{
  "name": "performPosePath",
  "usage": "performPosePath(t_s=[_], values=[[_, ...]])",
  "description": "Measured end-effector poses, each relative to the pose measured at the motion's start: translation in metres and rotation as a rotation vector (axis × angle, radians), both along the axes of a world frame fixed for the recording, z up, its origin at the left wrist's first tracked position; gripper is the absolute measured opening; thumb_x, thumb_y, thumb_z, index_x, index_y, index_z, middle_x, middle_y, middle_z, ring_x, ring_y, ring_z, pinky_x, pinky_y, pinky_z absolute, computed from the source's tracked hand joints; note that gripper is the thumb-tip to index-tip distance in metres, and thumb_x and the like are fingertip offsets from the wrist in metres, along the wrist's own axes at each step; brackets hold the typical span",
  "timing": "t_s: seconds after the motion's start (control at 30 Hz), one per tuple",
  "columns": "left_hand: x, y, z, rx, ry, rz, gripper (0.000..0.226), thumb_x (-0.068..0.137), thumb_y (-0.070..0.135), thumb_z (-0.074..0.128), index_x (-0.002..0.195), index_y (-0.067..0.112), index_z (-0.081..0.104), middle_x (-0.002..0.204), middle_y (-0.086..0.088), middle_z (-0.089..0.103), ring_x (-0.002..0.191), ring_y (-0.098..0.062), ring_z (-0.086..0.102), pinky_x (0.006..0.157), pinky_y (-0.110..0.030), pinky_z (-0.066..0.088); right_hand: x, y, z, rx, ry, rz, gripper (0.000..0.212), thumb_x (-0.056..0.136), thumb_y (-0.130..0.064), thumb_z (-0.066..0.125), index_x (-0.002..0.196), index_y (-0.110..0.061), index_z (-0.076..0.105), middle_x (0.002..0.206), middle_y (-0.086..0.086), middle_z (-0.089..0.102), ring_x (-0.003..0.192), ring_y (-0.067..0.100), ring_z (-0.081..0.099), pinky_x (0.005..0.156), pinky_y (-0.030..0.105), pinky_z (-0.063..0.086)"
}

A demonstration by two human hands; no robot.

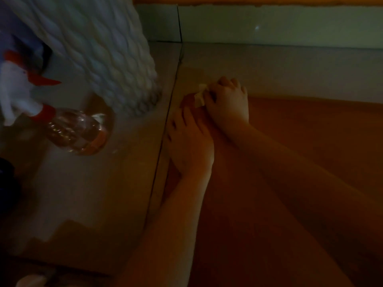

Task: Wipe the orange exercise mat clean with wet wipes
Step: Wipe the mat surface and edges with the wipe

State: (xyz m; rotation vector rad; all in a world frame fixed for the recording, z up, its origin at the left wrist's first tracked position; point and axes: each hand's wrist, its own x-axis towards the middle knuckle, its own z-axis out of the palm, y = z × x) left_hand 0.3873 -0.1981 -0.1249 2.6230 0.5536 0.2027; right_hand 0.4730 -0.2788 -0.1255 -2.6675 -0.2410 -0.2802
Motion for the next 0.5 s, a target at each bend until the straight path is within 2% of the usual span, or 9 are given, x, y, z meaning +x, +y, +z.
performPosePath(t_s=[0.17,0.33,0.5], values=[[-0.0012,-0.0028,-0.0093,0.059,-0.004,0.036,0.052,0.100,0.037,0.028,0.142,0.012,0.045,0.146,-0.012,0.044,0.130,-0.032,0.043,0.104,-0.048,0.035,-0.0011,-0.0001,-0.0006,0.047,-0.021,0.003,0.029,0.096,-0.031,0.046,0.102,-0.016,0.070,0.104,0.006,0.062,0.101,0.027,0.054,0.083,0.036,0.036],[-0.0004,-0.0020,-0.0100,0.082,-0.057,0.002,0.052,0.096,0.034,0.033,0.133,0.004,0.054,0.134,-0.016,0.055,0.117,-0.037,0.054,0.096,-0.049,0.045,-0.0026,0.0015,-0.0002,0.055,0.019,-0.035,0.023,0.091,-0.028,0.053,0.095,-0.015,0.072,0.096,0.008,0.064,0.091,0.030,0.057,0.076,0.039,0.041],[0.0014,-0.0037,-0.0056,0.115,-0.057,0.018,0.049,0.094,0.030,0.038,0.130,0.003,0.057,0.132,-0.015,0.057,0.112,-0.035,0.057,0.089,-0.045,0.046,0.0006,0.0021,-0.0016,0.041,0.042,-0.024,0.024,0.089,-0.029,0.052,0.096,-0.017,0.071,0.093,0.007,0.065,0.087,0.028,0.058,0.072,0.039,0.044]])
